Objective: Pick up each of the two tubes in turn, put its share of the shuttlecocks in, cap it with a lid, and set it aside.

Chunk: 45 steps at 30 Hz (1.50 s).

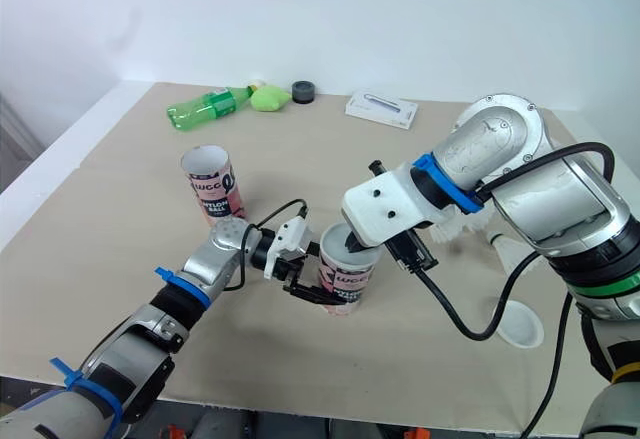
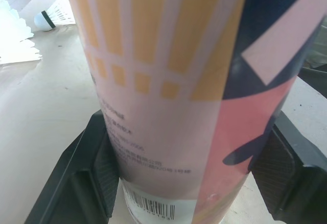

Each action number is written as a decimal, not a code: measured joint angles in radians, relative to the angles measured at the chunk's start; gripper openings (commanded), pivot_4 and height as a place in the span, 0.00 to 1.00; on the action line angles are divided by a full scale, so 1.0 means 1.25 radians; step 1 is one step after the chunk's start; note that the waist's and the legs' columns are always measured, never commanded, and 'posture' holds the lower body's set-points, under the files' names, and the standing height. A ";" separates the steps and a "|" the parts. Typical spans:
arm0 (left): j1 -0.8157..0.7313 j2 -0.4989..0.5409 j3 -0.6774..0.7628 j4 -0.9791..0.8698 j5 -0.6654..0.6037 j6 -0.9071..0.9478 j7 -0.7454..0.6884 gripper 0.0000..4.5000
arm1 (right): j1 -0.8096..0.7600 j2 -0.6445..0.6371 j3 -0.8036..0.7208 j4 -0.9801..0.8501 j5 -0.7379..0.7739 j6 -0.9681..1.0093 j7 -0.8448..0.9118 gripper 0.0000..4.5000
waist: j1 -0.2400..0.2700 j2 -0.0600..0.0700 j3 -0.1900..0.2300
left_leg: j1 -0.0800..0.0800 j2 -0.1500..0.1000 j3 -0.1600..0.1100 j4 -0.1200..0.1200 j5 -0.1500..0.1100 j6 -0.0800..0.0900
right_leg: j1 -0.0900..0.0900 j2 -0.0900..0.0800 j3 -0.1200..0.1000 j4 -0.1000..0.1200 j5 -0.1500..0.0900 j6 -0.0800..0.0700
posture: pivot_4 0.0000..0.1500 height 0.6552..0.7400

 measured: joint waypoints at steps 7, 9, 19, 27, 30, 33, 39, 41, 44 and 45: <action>0.000 0.000 -0.002 0.001 0.000 -0.001 0.005 0.70 | 0.012 -0.007 -0.002 -0.020 -0.006 -0.006 -0.002 0.01 | 0.000 -0.001 -0.002 | 0.000 0.000 0.000 -0.001 0.000 0.000 | 0.000 0.000 0.000 0.000 0.000 0.000 | 1.00 0.87; 0.001 0.000 -0.003 0.001 0.002 -0.001 0.005 0.70 | 0.021 -0.004 -0.006 -0.022 -0.011 -0.006 -0.003 0.01 | 0.000 -0.003 -0.005 | 0.000 0.000 0.000 -0.001 0.000 0.000 | 0.000 0.000 0.000 0.000 -0.001 -0.001 | 1.00 0.87; 0.007 0.001 0.003 0.006 0.002 0.027 0.008 0.70 | 0.034 0.027 -0.008 -0.032 -0.095 -0.044 -0.002 0.01 | 0.000 -0.005 -0.014 | 0.002 0.002 0.001 -0.001 -0.001 -0.001 | 0.000 0.000 0.000 0.000 -0.001 -0.002 | 1.00 0.87; 0.015 0.008 0.008 -0.003 0.002 0.029 0.009 0.70 | 0.044 0.054 -0.033 -0.023 -0.078 0.021 -0.001 0.01 | 0.000 -0.007 -0.017 | 0.004 0.008 0.006 -0.001 -0.003 -0.005 | -0.001 -0.001 -0.002 0.000 0.000 -0.004 | 1.00 0.87; 0.015 0.008 0.008 -0.014 0.002 0.012 0.000 0.70 | 0.058 0.064 -0.077 -0.016 0.063 0.146 0.000 0.01 | 0.001 -0.003 -0.014 | 0.001 0.008 0.007 -0.002 -0.003 -0.004 | -0.004 -0.001 -0.001 -0.001 0.002 -0.007 | 1.00 0.87; 0.015 0.003 0.007 -0.021 0.001 -0.006 -0.007 0.70 | 0.059 0.066 -0.125 -0.017 0.164 0.233 0.000 0.01 | 0.002 0.003 -0.011 | -0.005 0.006 0.007 -0.002 -0.003 -0.004 | -0.006 -0.001 -0.001 0.000 0.002 -0.008 | 1.00 0.87; 0.014 -0.007 0.006 -0.007 0.001 -0.047 -0.004 0.70 | 0.074 0.022 -0.292 -0.008 0.302 0.373 -0.034 0.01 | 0.010 0.003 -0.008 | -0.009 0.003 0.004 -0.001 -0.003 -0.003 | -0.008 0.000 -0.001 -0.001 0.001 -0.004 | 1.00 0.87; 0.015 -0.009 0.008 -0.001 0.001 -0.057 0.000 0.70 | 0.112 0.004 -0.335 -0.006 0.316 0.388 -0.054 0.01 | 0.011 0.003 -0.008 | -0.008 0.003 0.003 -0.001 -0.003 -0.003 | -0.007 0.000 -0.002 -0.001 -0.001 0.000 | 1.00 0.87; 0.014 -0.013 0.013 0.005 0.001 -0.067 0.007 0.70 | 0.289 -0.041 -0.441 -0.026 0.318 0.394 -0.105 0.01 | 0.015 0.001 -0.007 | -0.008 0.003 0.003 0.000 -0.003 -0.002 | -0.007 -0.002 -0.002 -0.002 0.000 0.001 | 1.00 0.87; 0.014 -0.012 0.014 0.006 0.001 -0.071 0.007 0.77 | 0.339 -0.044 -0.468 -0.030 0.315 0.395 -0.118 0.00 | 0.016 0.001 -0.006 | -0.009 0.002 0.003 0.001 -0.002 -0.002 | -0.006 -0.002 -0.002 -0.002 0.000 0.001 | 1.00 0.87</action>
